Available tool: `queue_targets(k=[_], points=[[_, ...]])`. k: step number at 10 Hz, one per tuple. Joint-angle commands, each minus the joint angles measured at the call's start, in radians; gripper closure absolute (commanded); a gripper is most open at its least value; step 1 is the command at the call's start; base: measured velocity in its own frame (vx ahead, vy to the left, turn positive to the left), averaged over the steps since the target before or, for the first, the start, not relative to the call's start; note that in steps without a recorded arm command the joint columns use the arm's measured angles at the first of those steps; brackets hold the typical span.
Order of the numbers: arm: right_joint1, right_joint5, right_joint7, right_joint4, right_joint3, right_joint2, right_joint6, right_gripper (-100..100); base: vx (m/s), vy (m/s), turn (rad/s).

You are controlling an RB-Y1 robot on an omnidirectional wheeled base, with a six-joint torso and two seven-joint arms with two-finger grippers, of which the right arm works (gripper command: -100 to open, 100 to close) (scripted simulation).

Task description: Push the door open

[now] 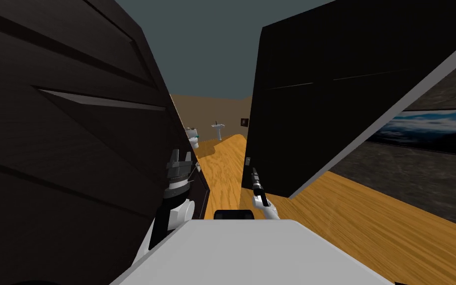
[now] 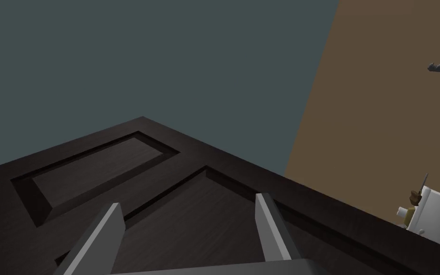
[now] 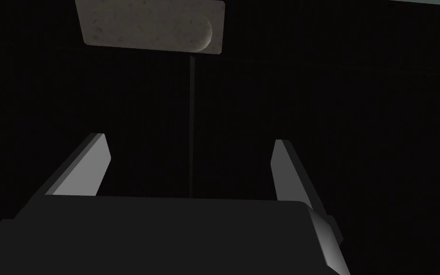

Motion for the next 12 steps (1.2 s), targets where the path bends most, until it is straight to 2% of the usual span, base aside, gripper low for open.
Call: queue_targets(k=[1,2,4,6,8,9,10,12], points=[[-0.012,-0.003,0.001,0.017,-0.005,-0.024,-0.006,-100,0.186,-0.082,0.015],[-0.012,-0.004,0.001,0.018,-0.007,-0.036,-0.007,-100,0.221,-0.082,0.034],[-0.013,-0.006,0.000,0.020,-0.010,-0.043,-0.008,-100,0.237,-0.050,0.026],[-0.014,-0.008,0.000,0.022,-0.013,-0.038,-0.010,-100,0.197,0.012,0.024],[-0.015,-0.010,-0.001,0.024,-0.016,-0.013,-0.011,-100,0.232,0.035,0.031],[-0.014,-0.009,-0.001,0.022,-0.015,-0.021,-0.010,-100,0.104,0.012,-0.005],[-0.014,-0.009,-0.001,0.022,-0.015,-0.021,-0.010,100,-0.024,0.003,-0.002],[-0.014,-0.009,-0.001,0.022,-0.015,-0.021,-0.010,100,-0.033,-0.005,0.012]])
